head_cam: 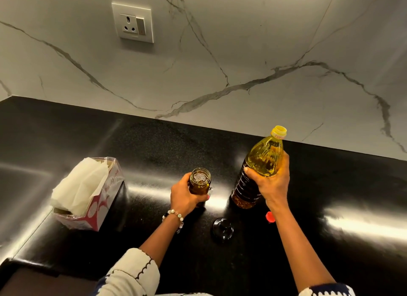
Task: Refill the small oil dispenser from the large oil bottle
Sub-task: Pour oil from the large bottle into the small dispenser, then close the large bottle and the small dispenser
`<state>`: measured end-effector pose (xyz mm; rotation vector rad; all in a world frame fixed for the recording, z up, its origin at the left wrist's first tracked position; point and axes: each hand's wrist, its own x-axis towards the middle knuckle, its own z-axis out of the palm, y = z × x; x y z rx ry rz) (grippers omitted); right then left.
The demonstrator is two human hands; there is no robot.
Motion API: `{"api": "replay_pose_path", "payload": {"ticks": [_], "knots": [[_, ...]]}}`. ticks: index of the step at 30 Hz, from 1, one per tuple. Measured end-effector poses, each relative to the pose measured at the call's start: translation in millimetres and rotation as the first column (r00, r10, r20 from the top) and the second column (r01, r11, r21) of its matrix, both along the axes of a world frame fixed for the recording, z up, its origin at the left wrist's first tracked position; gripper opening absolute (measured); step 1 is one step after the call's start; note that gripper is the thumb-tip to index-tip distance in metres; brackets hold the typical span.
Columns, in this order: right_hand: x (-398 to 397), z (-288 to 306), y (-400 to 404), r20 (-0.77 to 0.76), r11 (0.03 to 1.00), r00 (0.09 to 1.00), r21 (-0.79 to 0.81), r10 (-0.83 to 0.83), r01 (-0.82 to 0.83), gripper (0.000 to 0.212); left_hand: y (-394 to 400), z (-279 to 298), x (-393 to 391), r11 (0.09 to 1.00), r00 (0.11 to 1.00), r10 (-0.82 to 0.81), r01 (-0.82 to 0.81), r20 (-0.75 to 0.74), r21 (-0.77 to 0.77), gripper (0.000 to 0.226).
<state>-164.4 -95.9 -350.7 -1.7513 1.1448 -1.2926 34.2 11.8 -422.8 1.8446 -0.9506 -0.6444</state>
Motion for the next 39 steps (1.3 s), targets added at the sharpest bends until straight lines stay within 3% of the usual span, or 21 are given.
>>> {"api": "replay_pose_path", "payload": {"ticks": [14,22,25,28,32,36,39], "knots": [[-0.1,-10.9,13.0,0.025,1.0,1.0,-0.013,0.01,-0.01,0.097,3.5,3.9,-4.7,1.0,0.999,0.024,-0.024,0.029,-0.001,0.076],[-20.2,-19.6,16.8,-0.086,0.987,0.99,0.12,0.115,-0.104,0.107,5.1,7.4,-9.8,0.999,0.999,0.047,-0.046,-0.025,0.029,0.075],[-42.3,-21.8,18.9,-0.066,0.977,0.989,0.179,0.134,-0.12,0.093,5.2,11.7,-12.0,0.997,0.998,0.05,-0.047,-0.049,0.06,0.075],[-63.7,-26.5,25.3,-0.04,0.979,0.999,0.201,0.03,-0.022,0.062,5.3,13.2,-17.1,0.992,0.996,0.081,-0.076,-0.043,0.105,0.076],[-85.5,-50.1,31.1,-0.265,0.97,0.958,0.185,-0.106,0.159,0.026,2.7,10.3,-26.8,0.964,0.975,0.218,-0.209,-0.038,0.166,0.073],[-92.6,-75.5,35.3,-0.547,0.967,0.837,0.202,-0.02,0.155,0.038,-1.3,9.2,-37.9,0.909,0.934,0.357,-0.343,-0.014,0.237,0.062],[-87.8,-82.8,40.0,-0.674,0.98,0.737,0.168,0.036,0.105,0.047,-1.2,14.3,-44.5,0.865,0.91,0.416,-0.395,0.0,0.311,0.051]]}}
